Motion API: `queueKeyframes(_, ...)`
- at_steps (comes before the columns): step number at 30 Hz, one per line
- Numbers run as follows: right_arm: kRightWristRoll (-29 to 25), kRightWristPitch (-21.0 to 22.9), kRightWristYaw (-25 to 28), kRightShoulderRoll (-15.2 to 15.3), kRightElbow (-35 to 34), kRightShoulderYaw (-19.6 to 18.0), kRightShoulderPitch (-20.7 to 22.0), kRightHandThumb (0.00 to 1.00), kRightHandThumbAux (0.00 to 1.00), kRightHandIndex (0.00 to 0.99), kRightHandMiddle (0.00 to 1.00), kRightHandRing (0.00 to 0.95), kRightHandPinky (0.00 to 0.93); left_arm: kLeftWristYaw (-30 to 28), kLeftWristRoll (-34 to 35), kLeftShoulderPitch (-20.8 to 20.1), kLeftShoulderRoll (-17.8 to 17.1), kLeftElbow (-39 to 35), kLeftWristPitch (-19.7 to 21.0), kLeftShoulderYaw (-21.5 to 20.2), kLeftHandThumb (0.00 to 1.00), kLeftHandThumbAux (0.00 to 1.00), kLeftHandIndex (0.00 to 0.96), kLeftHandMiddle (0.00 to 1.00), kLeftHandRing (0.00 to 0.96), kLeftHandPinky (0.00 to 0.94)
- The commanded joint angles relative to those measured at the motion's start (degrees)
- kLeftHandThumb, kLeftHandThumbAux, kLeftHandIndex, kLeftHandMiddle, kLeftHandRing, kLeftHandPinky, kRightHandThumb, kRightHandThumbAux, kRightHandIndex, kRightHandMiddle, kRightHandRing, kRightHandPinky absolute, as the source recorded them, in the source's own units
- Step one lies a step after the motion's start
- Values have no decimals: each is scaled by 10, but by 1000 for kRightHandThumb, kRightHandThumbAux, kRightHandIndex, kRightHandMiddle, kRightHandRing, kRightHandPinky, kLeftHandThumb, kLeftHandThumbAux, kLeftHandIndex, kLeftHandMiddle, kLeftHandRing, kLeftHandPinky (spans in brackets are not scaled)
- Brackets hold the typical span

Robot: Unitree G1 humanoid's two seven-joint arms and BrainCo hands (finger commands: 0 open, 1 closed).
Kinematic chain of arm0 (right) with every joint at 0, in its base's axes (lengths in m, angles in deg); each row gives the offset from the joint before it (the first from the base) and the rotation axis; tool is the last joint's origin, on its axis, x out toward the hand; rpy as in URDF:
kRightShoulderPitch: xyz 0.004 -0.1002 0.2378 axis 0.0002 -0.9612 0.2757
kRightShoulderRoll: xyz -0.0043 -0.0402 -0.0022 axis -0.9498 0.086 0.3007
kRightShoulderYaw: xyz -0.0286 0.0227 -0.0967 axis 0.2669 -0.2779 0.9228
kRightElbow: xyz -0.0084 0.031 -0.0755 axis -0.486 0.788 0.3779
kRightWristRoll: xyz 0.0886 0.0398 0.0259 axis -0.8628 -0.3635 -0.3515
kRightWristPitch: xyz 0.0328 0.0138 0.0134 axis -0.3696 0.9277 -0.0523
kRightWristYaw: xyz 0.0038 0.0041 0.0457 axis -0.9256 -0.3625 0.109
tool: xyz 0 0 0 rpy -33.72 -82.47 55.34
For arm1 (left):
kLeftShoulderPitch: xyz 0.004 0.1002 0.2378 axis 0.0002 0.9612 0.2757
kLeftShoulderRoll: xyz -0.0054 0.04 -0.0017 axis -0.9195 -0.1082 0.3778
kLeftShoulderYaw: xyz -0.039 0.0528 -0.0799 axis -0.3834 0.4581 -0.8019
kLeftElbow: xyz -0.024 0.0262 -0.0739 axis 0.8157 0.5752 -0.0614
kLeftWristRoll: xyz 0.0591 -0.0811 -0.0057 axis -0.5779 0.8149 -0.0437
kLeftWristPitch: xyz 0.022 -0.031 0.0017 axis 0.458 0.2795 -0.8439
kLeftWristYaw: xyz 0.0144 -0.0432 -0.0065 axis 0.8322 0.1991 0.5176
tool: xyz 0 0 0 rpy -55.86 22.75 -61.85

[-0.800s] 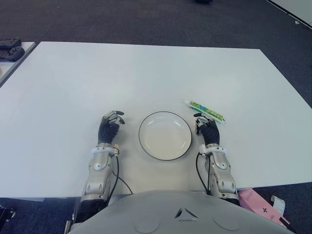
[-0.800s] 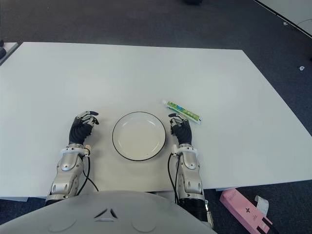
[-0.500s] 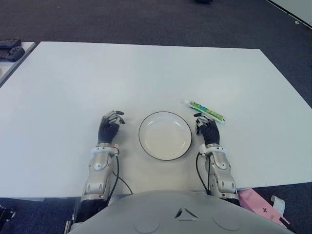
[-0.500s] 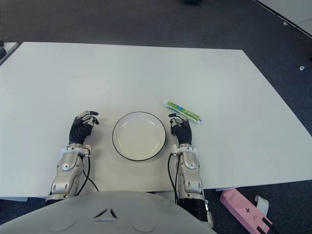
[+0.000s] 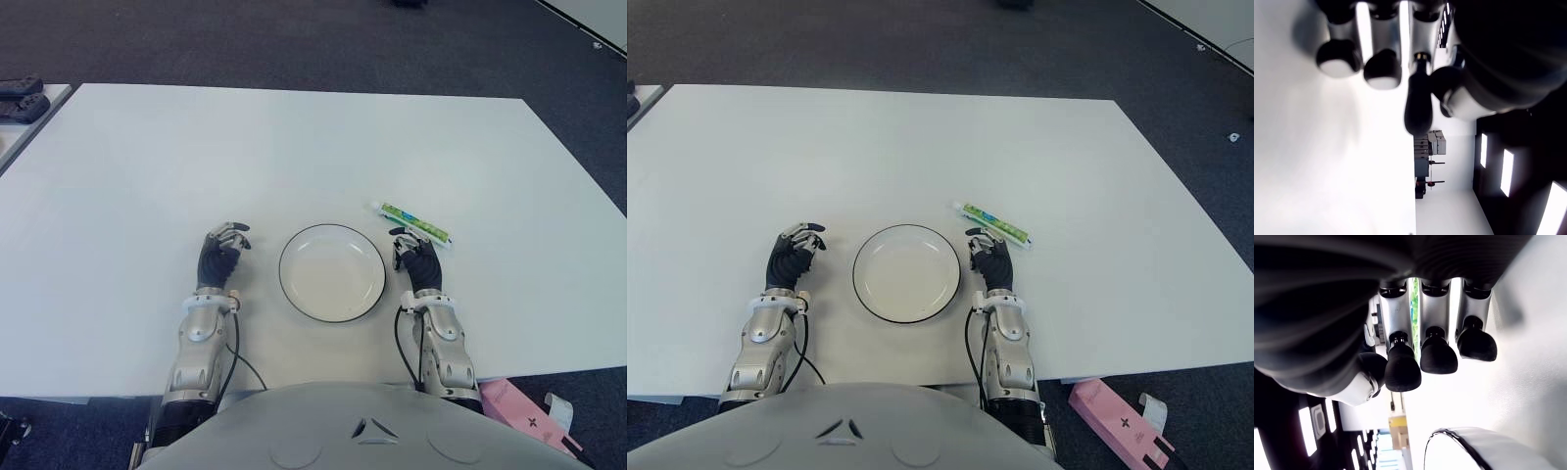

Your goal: Put the toothpaste on the table into the plate.

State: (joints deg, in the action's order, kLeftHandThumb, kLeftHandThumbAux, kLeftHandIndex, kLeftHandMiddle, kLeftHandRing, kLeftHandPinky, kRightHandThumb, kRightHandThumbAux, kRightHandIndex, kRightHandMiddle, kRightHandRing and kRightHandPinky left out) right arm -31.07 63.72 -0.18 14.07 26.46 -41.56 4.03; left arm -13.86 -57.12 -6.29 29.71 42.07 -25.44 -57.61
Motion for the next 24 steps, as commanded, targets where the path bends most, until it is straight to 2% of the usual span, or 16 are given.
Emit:
queueKeyframes(1, -4, -2, 11, 8, 5, -4, -10, 703, 727, 438, 827, 817, 802, 3, -3, 9, 3, 25, 23, 5, 711, 713, 438, 851, 871, 878)
queueKeyframes(5, -2, -15, 18, 22, -4, -11, 0, 702, 727, 438, 821, 814, 799, 3, -3, 7, 5, 28, 23, 5, 711, 713, 438, 849, 869, 875)
queueKeyframes(10, 12, -35, 18, 48, -13, -25, 29, 701, 727, 437, 817, 811, 799, 5, -4, 4, 8, 29, 26, 4, 712, 713, 438, 848, 868, 876)
queueKeyframes(11, 11, -38, 22, 61, -19, -34, 46, 701, 727, 437, 815, 810, 796, 5, -4, 3, 8, 31, 25, 4, 712, 713, 438, 848, 868, 876)
queueKeyframes(13, 10, -41, 28, 80, -30, -46, 69, 700, 726, 436, 793, 779, 756, 7, -5, 2, 10, 33, 23, 4, 711, 713, 438, 850, 869, 876)
queueKeyframes(16, 14, -49, 32, 94, -31, -50, 82, 700, 724, 436, 761, 727, 697, 9, -6, 0, 11, 38, 18, 5, 710, 713, 439, 852, 869, 875)
queueKeyframes(20, 58, -103, 31, 128, -8, -43, 103, 699, 724, 430, 663, 633, 601, 11, -10, -2, 10, 49, -1, 6, 707, 714, 439, 859, 870, 876)
queueKeyframes(21, 73, -113, 35, 146, -2, -41, 113, 697, 724, 428, 632, 609, 580, 11, -10, -3, 10, 55, -9, 6, 706, 714, 439, 860, 870, 875)
queueKeyframes(22, 84, -120, 38, 159, 3, -40, 119, 691, 724, 421, 537, 522, 506, 11, -10, -4, 10, 59, -14, 6, 705, 715, 439, 862, 870, 875)
queueKeyframes(24, 94, -130, 41, 171, 10, -39, 126, 684, 723, 413, 437, 430, 427, 12, -11, -6, 10, 64, -21, 7, 703, 716, 439, 865, 869, 874)
